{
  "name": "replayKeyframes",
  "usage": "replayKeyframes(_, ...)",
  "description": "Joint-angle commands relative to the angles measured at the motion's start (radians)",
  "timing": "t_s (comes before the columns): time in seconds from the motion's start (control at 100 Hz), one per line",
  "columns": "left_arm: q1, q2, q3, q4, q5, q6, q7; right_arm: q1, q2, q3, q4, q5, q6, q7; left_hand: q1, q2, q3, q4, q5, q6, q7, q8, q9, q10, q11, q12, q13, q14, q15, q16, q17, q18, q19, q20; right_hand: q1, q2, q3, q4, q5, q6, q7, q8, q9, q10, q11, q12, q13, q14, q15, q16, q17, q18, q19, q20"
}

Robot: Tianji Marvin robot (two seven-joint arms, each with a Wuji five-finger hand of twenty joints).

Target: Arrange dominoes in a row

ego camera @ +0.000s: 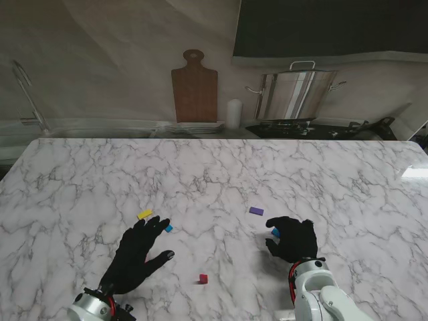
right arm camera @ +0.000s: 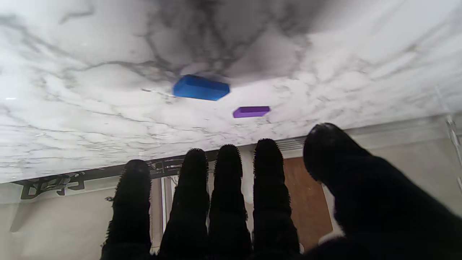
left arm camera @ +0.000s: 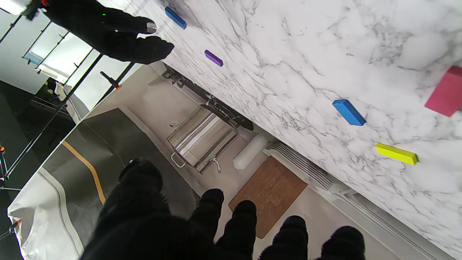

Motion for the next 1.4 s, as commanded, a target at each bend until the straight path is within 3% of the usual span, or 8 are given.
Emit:
replayKeyframes(0.0,0.006,-0.001,0.006,0.001,0.003,-0.004,-0.013,0.031,0.015,0.011,0.027,-0.008,0.011,0.002,0.017,-0.011,0.002,0.010,-0.020,0.006,-0.014,0.013,0.008,0.001,-0.002,0.007,-0.012,0.000,-0.001,0.012,-0.011,-0.017,0.003,0.013,0.043,-0.023,0.044,0.028,-0.007,-0.013,0.009,0.016,-0.002,-0.015,0.027,0.015,0.027,-0.012,0.026,0.014,0.004,0.003,0.023,0.014)
replayKeyframes(0.2,0.008,-0.001,0.008,0.001,0.003,-0.001,-0.012,0.107,0.030,0.002,0.093,-0.052,0.024,0.065,0.019,-0.011,0.002,0.010,-0.019,0.006,-0.014,0.014,0.008,0.002,-0.001,0.007,-0.012,-0.001,-0.001,0.012,-0.011,-0.017,0.003,0.013,0.019,-0.049,0.031,0.012,-0.007,-0.012,0.041,0.039,-0.005,-0.010,0.113,0.077,0.031,0.000,0.163,0.078,0.045,-0.023,0.126,0.053)
replayKeyframes(0.45,0.009,-0.002,0.007,0.002,0.001,0.000,-0.010,0.175,0.040,-0.031,0.172,-0.076,0.026,0.089,0.018,-0.011,0.002,0.010,-0.020,0.006,-0.014,0.013,0.008,0.002,-0.001,0.007,-0.012,0.000,-0.001,0.012,-0.011,-0.017,0.002,0.013,-0.037,-0.124,-0.007,-0.025,-0.013,-0.028,0.135,0.149,-0.013,-0.017,0.265,0.209,0.007,0.012,0.390,0.169,0.077,-0.056,0.259,0.093)
replayKeyframes(0.84,0.014,-0.002,0.002,0.000,0.000,-0.001,-0.009,0.215,0.040,-0.090,0.237,-0.059,0.025,0.074,0.018,-0.012,0.002,0.010,-0.018,0.005,-0.013,0.014,0.008,0.002,-0.002,0.007,-0.013,0.000,-0.001,0.011,-0.011,-0.017,0.002,0.012,-0.047,-0.166,0.017,-0.037,0.007,-0.060,0.228,0.233,0.001,-0.042,0.343,0.275,0.016,0.005,0.474,0.199,0.090,-0.061,0.304,0.101)
replayKeyframes(1.09,0.014,-0.003,0.000,0.000,0.001,-0.001,-0.008,0.225,0.040,-0.108,0.258,-0.055,0.028,0.067,0.019,-0.012,0.002,0.010,-0.016,0.007,-0.012,0.014,0.008,0.004,-0.001,0.007,-0.012,0.000,-0.001,0.011,-0.011,-0.017,0.002,0.012,-0.005,-0.190,0.052,-0.038,0.057,-0.078,0.284,0.272,0.015,-0.057,0.382,0.307,0.029,0.001,0.511,0.214,0.099,-0.060,0.318,0.103)
replayKeyframes(1.22,0.015,-0.003,0.000,0.000,0.000,0.000,-0.009,0.227,0.039,-0.113,0.268,-0.052,0.025,0.056,0.018,-0.013,0.002,0.010,-0.015,0.007,-0.012,0.014,0.008,0.002,-0.001,0.007,-0.012,0.000,-0.001,0.011,-0.011,-0.017,0.002,0.012,0.068,-0.235,0.075,-0.120,0.068,-0.112,0.339,0.218,0.025,-0.067,0.394,0.323,0.040,-0.002,0.523,0.215,0.105,-0.059,0.324,0.103)
replayKeyframes(1.39,0.014,-0.003,-0.001,-0.001,0.001,0.000,-0.008,0.226,0.038,-0.113,0.274,-0.048,0.018,0.044,0.018,-0.013,0.002,0.010,-0.014,0.006,-0.012,0.014,0.008,0.002,-0.001,0.007,-0.012,0.000,-0.001,0.012,-0.011,-0.016,0.002,0.012,0.142,-0.275,0.091,-0.145,0.101,-0.170,0.410,0.154,0.035,-0.074,0.398,0.328,0.050,-0.006,0.527,0.215,0.106,-0.055,0.326,0.102)
